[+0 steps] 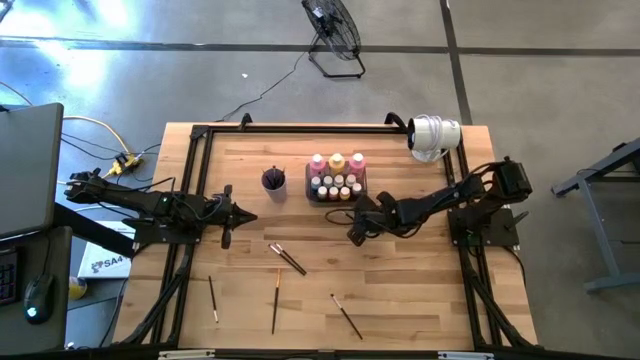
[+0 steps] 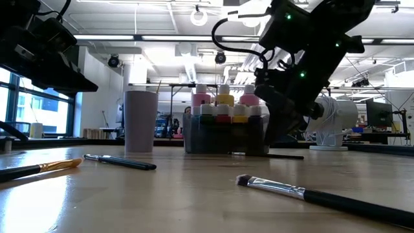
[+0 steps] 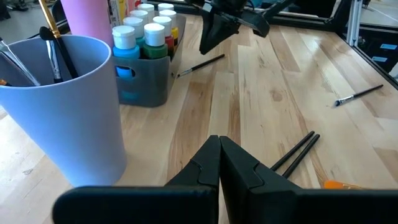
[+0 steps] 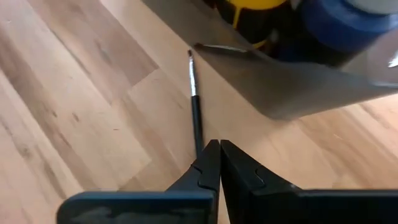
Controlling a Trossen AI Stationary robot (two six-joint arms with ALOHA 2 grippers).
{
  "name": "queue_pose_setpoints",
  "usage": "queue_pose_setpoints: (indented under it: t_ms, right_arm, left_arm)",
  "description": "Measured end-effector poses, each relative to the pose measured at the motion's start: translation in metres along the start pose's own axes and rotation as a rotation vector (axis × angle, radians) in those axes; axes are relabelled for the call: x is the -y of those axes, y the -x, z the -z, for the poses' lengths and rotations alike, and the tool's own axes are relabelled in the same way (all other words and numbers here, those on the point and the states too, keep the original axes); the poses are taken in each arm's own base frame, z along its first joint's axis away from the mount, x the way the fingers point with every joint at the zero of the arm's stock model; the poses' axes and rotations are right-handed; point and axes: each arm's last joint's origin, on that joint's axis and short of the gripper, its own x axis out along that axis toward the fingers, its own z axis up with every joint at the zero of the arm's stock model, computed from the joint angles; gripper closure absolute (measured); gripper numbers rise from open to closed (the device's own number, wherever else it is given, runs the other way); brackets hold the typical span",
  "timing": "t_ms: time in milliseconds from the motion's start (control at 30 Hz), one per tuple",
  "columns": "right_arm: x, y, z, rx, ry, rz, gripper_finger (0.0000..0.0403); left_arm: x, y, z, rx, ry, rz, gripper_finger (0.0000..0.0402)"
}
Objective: Pick & Place Paint Supplies
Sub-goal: Put the silver paint brush into the purple cup
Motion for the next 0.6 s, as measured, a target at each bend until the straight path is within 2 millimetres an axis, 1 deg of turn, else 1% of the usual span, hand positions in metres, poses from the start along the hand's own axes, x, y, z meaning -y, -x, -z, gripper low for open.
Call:
queue_pose_setpoints:
  t_ms: [100,233,533,600]
  right_arm:
    - [0.001,0.001,0.001,0.007,-0.001,0.026,0.0400]
    - [0.000,0.000,0.002,-0.012,-0.008,0.007,0.0400]
    - [-0.004,-0.015,0.013,-0.038,0.006,0.031,0.0400]
    - [-0.005,-0.015,0.013,-0.035,0.004,0.029,0.0400]
  left_arm:
    - [0.000,0.000,0.000,0.000,0.002,0.000,0.0401]
    - [0.000,0.000,0.000,0.000,0.003,-0.001,0.0401]
    - [0.000,0.000,0.000,0.001,0.003,-0.001,0.0401]
    - [0.000,0.000,0.000,0.001,0.003,-0.001,0.0401]
